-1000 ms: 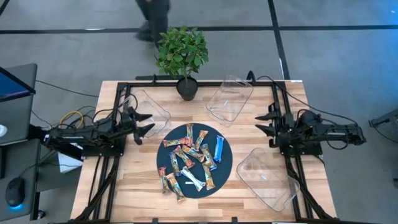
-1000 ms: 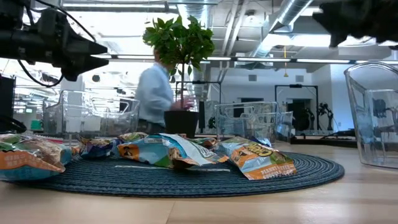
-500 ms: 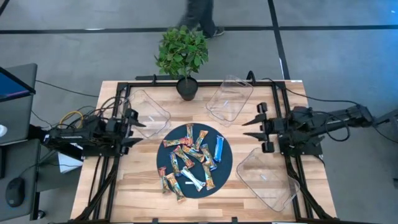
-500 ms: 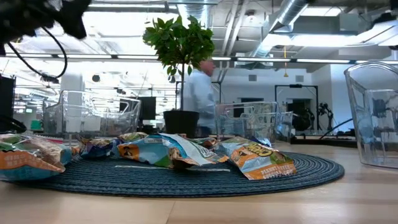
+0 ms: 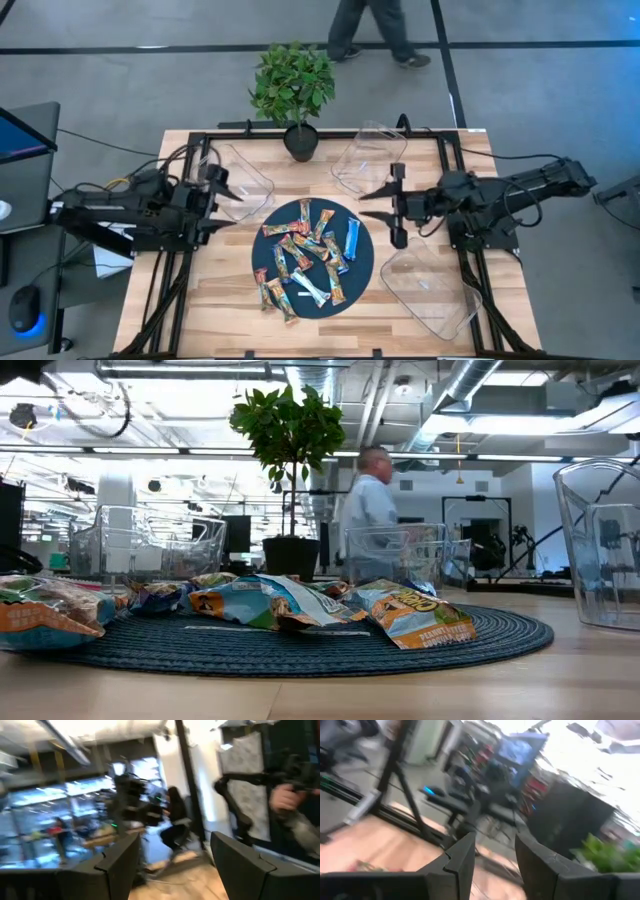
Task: Pick and place Granola Bars by type
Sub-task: Put the red granola bar into the top left transparent bin
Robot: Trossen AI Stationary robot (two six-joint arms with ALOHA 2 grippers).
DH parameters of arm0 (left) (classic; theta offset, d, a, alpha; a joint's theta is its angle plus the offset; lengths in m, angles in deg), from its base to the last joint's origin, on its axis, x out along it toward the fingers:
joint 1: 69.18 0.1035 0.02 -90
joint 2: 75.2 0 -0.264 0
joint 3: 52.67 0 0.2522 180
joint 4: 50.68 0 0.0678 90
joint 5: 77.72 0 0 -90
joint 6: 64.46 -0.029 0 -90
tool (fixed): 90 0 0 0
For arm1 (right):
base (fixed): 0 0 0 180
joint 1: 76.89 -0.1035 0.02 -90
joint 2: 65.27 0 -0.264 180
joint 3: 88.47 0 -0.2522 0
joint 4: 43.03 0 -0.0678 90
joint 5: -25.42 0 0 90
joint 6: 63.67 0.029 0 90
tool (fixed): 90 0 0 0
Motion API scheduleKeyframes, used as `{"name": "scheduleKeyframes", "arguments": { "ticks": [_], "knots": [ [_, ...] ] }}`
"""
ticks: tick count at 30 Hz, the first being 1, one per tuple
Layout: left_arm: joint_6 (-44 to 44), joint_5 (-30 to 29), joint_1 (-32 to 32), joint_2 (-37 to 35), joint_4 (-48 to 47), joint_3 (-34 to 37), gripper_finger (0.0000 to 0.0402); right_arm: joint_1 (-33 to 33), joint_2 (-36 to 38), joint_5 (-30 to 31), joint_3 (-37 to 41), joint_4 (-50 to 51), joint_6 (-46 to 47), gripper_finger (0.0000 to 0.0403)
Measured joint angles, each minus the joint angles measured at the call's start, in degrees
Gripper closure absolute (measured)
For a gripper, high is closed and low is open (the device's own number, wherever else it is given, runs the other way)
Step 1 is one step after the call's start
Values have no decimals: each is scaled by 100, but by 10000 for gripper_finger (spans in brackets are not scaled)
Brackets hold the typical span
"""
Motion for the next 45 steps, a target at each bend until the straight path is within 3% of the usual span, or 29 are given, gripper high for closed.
{"name": "scheduleKeyframes", "arguments": {
  "ticks": [4, 12, 17, 22, 30, 45],
  "knots": [
    [-161, 100, -242, 937, -1059, -939, 161, -7, 35, 505, -37, 457, 171, 269],
    [-654, -1311, -1464, 2959, -3194, -2351, 161, -354, 128, 456, -36, 1152, 771, 269],
    [-17, -2201, -2199, 3905, -3912, -2784, 161, -847, -22, 437, -30, 1321, 803, 269],
    [619, -2602, -2815, 4620, -4283, -2930, 161, -1364, -236, 433, -30, 1326, 634, 269],
    [1820, -2581, -3422, 5329, -4765, -2945, 161, -1737, -537, 434, -30, 1243, 557, 269],
    [1607, -2577, -3834, 6663, -5068, -2949, 162, -1688, -1012, 425, -30, 944, 647, 269]
  ]
}}
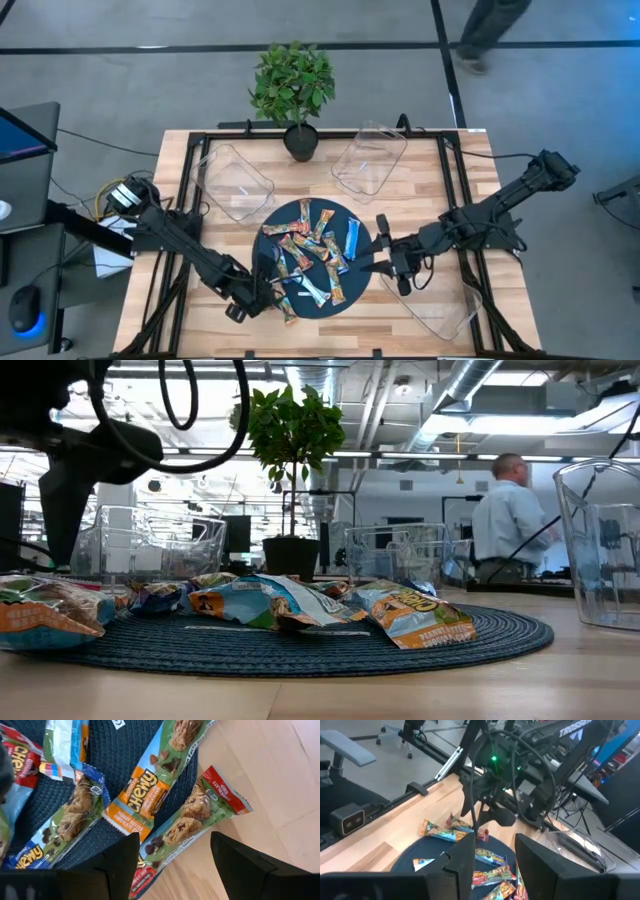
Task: Pick and place Granola Bars by type
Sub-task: Put the red granola bar into the top left transparent bin
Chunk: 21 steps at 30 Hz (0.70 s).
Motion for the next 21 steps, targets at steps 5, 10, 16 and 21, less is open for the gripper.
{"name": "scheduleKeyframes", "arguments": {
  "ticks": [5, 10, 16, 21],
  "knots": [
    [-115, -56, 2, -4, -2, 0, 162, 0, 4, -15, 0, 0, 68, 269],
    [-333, -117, 2, -7, 167, 177, 162, -7, 4, -55, 0, 27, 235, 269],
    [-361, -168, 11, -7, 323, 341, 162, -9, 4, -143, 0, 58, 279, 269],
    [-367, -236, 12, -7, 247, 345, 168, -7, 4, -144, 0, 58, 282, 269]
  ]
}}
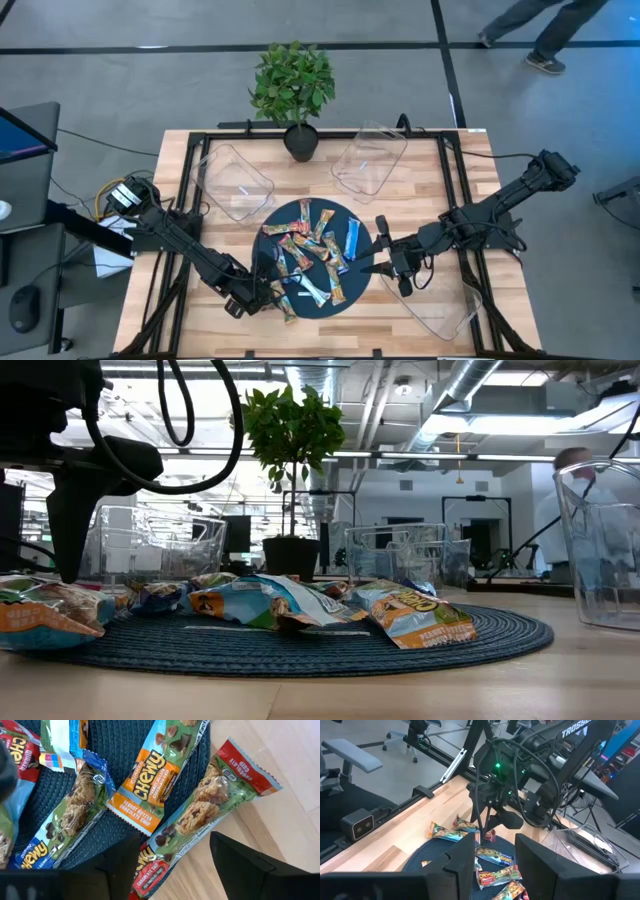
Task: Pick and place Granola Bars by type
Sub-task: Put the red granola bar into the top left transparent bin
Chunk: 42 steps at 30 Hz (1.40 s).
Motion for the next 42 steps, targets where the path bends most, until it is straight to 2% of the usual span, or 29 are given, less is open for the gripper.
{"name": "scheduleKeyframes", "arguments": {
  "ticks": [12, 29, 37, 42],
  "knots": [
    [-8, 93, 153, -2, -87, 0, 244, 0, 0, -6, 0, 10, 69, 269],
    [94, 320, 193, -20, 130, 258, 256, 0, 2, -7, 0, 146, 185, 269],
    [218, 384, 191, -15, 103, 241, 328, 0, 2, -2, 0, 142, 183, 269],
    [223, 399, 191, 1, 61, 108, 348, 0, 2, 0, 0, 142, 183, 269]
  ]
}}
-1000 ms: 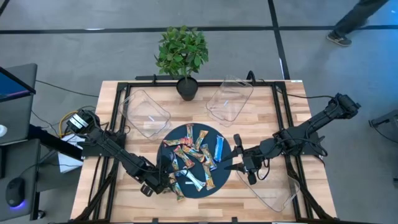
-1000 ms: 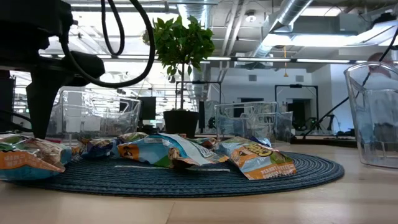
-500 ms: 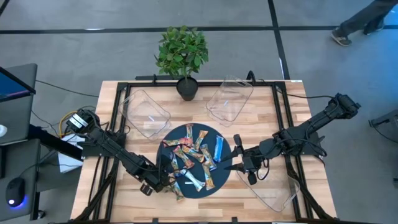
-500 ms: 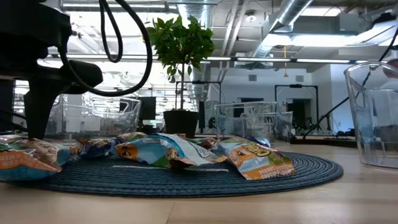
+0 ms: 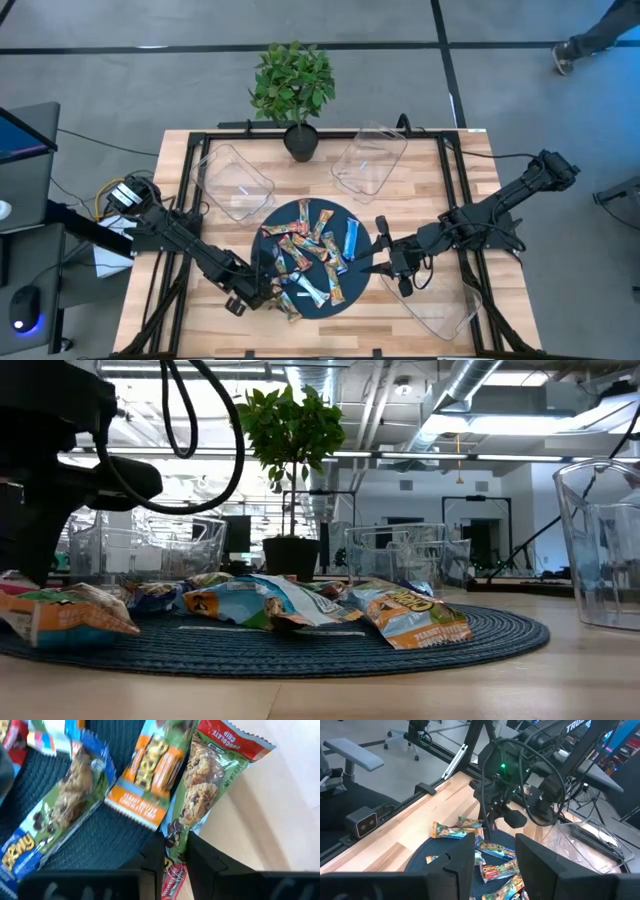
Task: Pick and place Granola Bars by type
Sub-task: Put the red granola bar into the top left transparent bin
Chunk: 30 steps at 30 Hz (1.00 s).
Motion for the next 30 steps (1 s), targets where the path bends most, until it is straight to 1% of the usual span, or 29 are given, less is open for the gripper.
{"name": "scheduleKeyframes", "arguments": {
  "ticks": [8, 12, 14, 16, 20, 24, 29, 30],
  "knots": [
    [-147, -42, -4, -3, -47, -521, 346, 0, 2, 0, 0, 9, 0, 269],
    [-192, -408, -9, -17, -484, -901, 346, 0, 2, 0, 0, 55, 36, 269],
    [-196, -734, -11, -19, -855, -1117, 346, 0, 2, 1, 0, 95, 137, 269],
    [-158, -1182, -11, -21, -1310, -1318, 346, 0, 2, 2, 0, 159, 216, 269],
    [204, -2307, -1, -23, -2514, -1671, 345, 0, -20, 4, 0, 186, 294, 269],
    [935, -3323, 80, -25, -4039, -1996, 345, 0, -115, 9, 10, 231, 295, 269],
    [2198, -4111, 266, -33, -5976, -2293, 345, 56, -387, 21, 19, 156, 293, 269],
    [2417, -4211, 319, -46, -6153, -2301, 345, 93, -441, 23, 1, 97, 293, 269]
  ]
}}
